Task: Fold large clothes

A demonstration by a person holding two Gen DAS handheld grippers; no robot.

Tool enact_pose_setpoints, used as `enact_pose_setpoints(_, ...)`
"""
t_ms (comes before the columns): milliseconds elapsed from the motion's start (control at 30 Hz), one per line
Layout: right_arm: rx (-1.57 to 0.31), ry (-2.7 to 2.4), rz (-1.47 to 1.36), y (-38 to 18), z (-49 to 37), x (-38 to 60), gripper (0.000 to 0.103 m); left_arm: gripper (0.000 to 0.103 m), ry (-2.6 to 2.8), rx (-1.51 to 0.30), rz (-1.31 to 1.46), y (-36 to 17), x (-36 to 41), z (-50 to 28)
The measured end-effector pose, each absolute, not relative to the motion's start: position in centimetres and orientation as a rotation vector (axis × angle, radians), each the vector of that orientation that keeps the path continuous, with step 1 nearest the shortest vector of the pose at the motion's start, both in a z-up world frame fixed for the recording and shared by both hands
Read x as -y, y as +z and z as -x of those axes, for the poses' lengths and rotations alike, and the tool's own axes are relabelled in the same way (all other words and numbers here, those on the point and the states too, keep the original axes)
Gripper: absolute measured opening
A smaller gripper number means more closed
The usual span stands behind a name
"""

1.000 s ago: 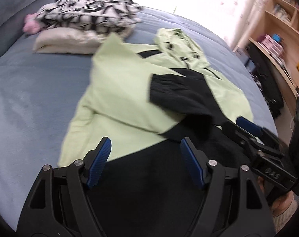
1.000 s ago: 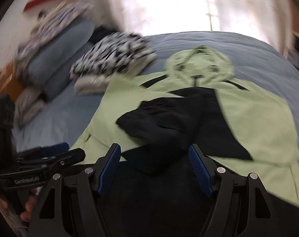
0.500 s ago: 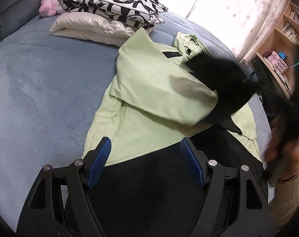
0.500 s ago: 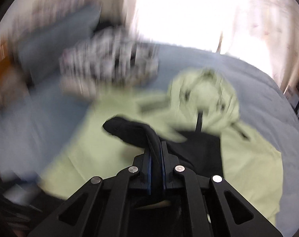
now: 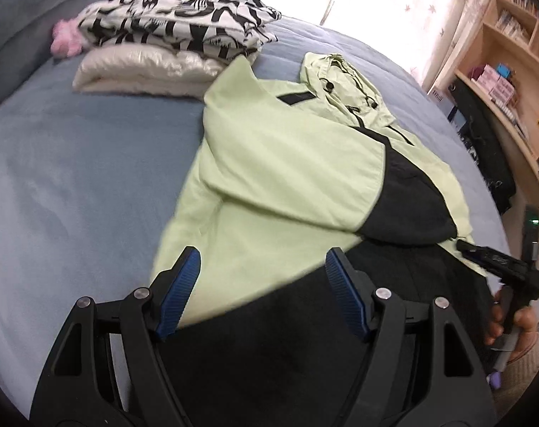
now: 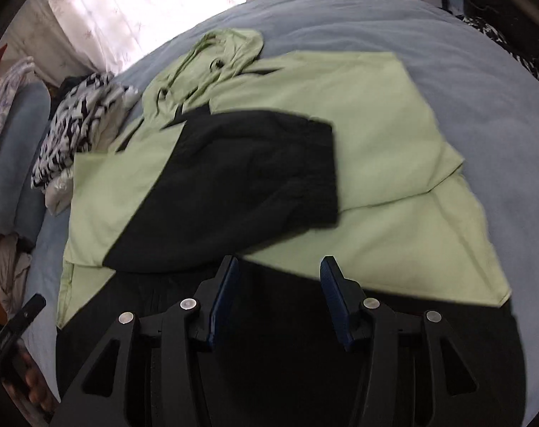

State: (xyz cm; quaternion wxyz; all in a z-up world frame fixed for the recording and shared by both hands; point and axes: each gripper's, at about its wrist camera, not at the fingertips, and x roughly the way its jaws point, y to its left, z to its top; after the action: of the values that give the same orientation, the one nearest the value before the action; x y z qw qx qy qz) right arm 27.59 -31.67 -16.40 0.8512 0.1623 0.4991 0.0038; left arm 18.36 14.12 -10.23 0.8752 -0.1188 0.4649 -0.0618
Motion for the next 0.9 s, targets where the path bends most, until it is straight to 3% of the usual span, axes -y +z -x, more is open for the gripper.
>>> enact_pose_setpoints(67,-1.006,0.005,-0.341,-15.4,-29.3,32.3,0.071,0.070,-0.119,-0.971,0.225,-10.1,-14.7,-20.2)
enact_pose_setpoints(133,-0.977,0.006,-0.334,-14.6,-31.7,33.3,0.079,0.070,-0.113,-0.974,0.189,-10.1,-15.3,-23.2)
enact_pose_setpoints(367,-1.035,0.003,-0.304,-17.6,-40.8,36.3,0.080,0.070,-0.049,-1.012,0.241,-12.0,-18.4,-33.4)
enact_pose_setpoints(600,-1.038,0.038,-0.289,-20.8,-43.2,35.9,0.079,0.070,-0.040,-1.038,0.173,-14.4,-18.1,-40.7)
enact_pose_setpoints(633,-1.028,0.052,-0.272,-20.9,-43.4,35.6,0.077,0.070,-0.038,-1.044,0.152,-14.7,-17.7,-41.3)
enact_pose_setpoints(667,-1.020,0.063,-0.251,-21.0,-43.4,35.2,0.066,0.070,-0.033,-1.052,0.122,-15.2,-17.2,-42.1)
enact_pose_setpoints(700,-1.021,0.074,-0.234,-21.3,-43.5,34.8,0.059,0.063,-0.029,-1.057,0.105,-15.6,-16.7,-42.5)
enact_pose_setpoints(733,-1.021,0.091,-0.209,-21.3,-43.6,34.4,0.045,0.049,-0.025,-1.051,0.085,-15.9,-16.2,-43.1)
enact_pose_setpoints(767,-1.015,0.108,-0.195,-21.2,-43.6,34.1,0.035,0.015,-0.022,-1.046,0.069,-16.0,-15.8,-43.3)
enact_pose_setpoints(800,-1.009,0.116,-0.186,-21.0,-43.4,33.8,0.034,0.004,-0.023,-1.042,0.058,-16.0,-15.4,-43.3)
enact_pose_setpoints(900,-0.931,0.109,-0.125,-19.1,-43.2,32.6,0.033,0.002,0.005,-0.927,0.052,-14.4,-15.3,-42.0)
